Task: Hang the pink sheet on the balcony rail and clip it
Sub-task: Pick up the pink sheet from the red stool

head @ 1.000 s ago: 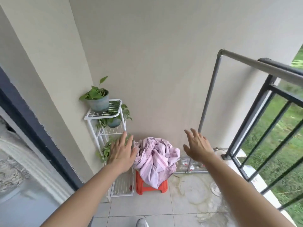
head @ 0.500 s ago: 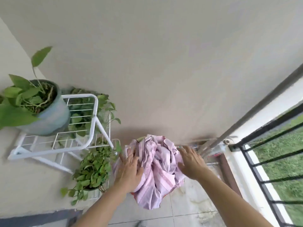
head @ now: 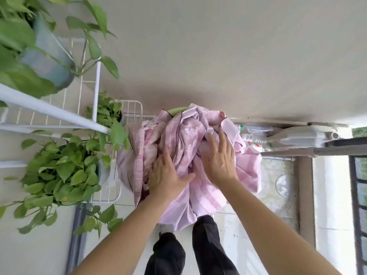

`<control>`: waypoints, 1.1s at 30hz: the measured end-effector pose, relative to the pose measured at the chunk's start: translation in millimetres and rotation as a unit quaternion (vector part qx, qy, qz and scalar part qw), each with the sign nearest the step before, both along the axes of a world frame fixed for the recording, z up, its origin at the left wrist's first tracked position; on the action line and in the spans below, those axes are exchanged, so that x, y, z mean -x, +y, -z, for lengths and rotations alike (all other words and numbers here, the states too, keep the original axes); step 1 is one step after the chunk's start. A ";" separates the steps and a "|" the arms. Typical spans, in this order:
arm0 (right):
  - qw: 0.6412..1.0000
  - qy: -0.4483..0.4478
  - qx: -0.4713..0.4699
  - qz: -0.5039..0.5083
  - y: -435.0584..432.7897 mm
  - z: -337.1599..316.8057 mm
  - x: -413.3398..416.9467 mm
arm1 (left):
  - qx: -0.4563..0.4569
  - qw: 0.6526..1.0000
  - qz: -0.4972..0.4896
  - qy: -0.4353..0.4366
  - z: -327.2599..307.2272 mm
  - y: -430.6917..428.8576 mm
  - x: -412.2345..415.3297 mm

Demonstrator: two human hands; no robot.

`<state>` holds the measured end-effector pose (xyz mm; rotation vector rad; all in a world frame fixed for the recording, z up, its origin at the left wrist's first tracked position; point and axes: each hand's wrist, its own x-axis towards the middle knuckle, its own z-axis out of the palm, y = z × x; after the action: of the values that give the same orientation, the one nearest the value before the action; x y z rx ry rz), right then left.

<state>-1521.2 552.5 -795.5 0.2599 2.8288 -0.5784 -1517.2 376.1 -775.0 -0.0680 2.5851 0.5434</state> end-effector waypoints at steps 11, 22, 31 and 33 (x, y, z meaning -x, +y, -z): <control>0.990 -0.081 0.071 -0.089 9.6 18.9 102.8 | -0.170 0.962 -0.172 0.124 -34.1 -16.4 25.6; 0.959 -0.056 0.251 -0.118 17.1 -24.7 114.8 | -0.246 0.965 -0.078 0.034 -85.7 -17.2 24.0; 0.931 0.005 0.304 0.202 55.0 -186.1 56.9 | -0.176 0.983 -0.054 -0.013 -195.3 -18.6 35.1; 0.921 0.035 0.316 0.226 58.2 -241.9 44.5 | -0.234 0.968 -0.090 -0.009 -237.7 -22.5 39.2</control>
<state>-1565.7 610.7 -553.6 0.7748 2.4593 -1.5708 -1556.4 353.7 -537.3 -0.1461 2.3780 1.1971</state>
